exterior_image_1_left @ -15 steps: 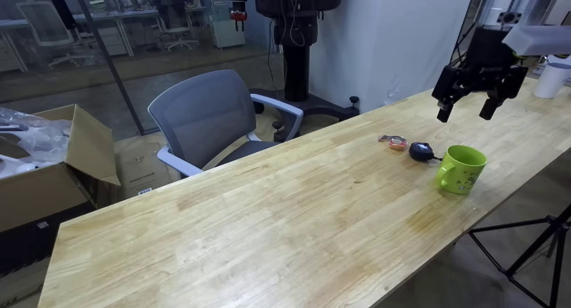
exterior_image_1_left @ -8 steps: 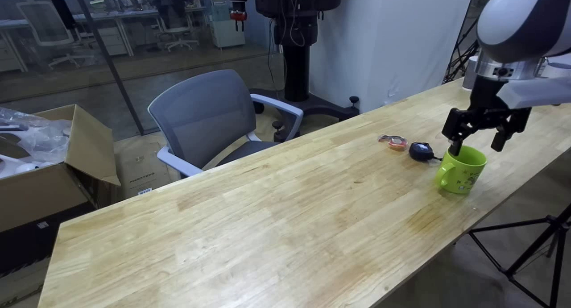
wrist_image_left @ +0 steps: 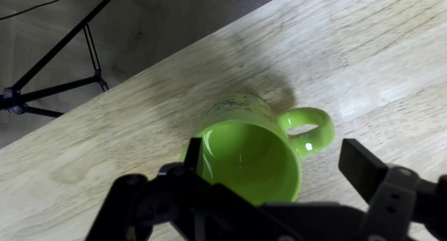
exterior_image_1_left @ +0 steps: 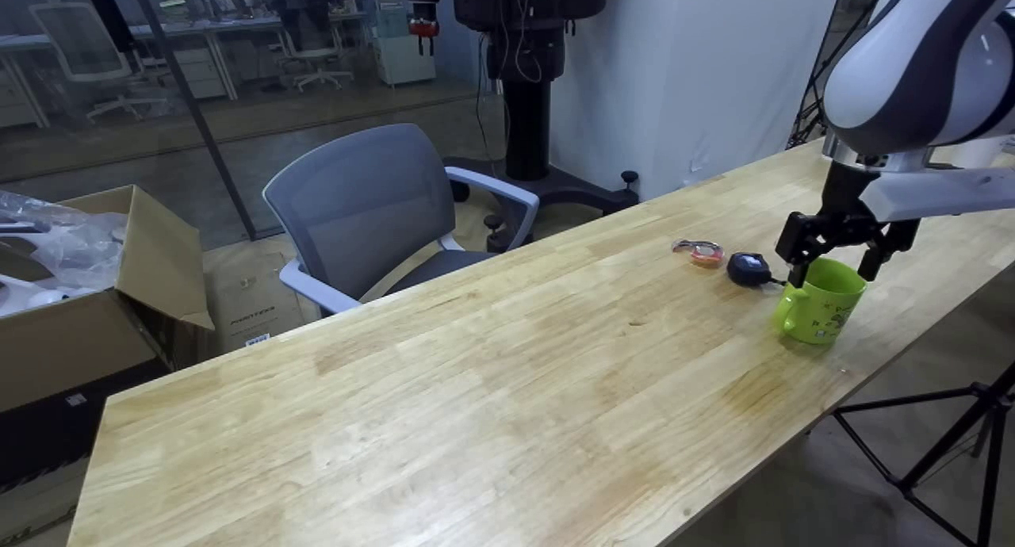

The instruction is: Move the mug slightly to the left

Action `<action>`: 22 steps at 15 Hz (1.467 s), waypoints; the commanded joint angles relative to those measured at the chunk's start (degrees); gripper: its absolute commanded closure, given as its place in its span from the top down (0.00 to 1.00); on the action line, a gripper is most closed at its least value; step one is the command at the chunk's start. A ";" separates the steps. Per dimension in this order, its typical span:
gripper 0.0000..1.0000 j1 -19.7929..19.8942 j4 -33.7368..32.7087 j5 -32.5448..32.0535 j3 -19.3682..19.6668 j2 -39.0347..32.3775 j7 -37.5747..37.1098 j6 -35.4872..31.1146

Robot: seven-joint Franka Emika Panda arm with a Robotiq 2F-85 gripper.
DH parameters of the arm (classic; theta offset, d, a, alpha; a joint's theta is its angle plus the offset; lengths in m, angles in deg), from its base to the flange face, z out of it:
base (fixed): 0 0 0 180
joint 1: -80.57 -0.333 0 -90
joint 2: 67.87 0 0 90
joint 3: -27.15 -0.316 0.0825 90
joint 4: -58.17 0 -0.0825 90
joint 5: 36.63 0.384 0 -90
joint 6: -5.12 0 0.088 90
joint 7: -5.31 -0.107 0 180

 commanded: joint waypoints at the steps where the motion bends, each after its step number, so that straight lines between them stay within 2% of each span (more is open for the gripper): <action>1: 1.00 1.18 -2.36 -0.17 -0.99 -1.82 0.76 -1.60; 4: 1.00 1.45 -2.98 -0.40 -1.25 -2.48 1.47 -2.69; 12: 1.00 6.30 -3.85 1.17 -6.54 -3.00 5.80 -2.63; 13: 0.75 6.63 -3.89 1.35 -6.85 -3.01 6.10 -2.48; 15: 0.67 6.85 -3.94 1.38 -6.95 -3.05 6.22 -2.33; 22: 0.17 7.48 -3.90 2.03 -7.48 -3.05 5.97 -2.00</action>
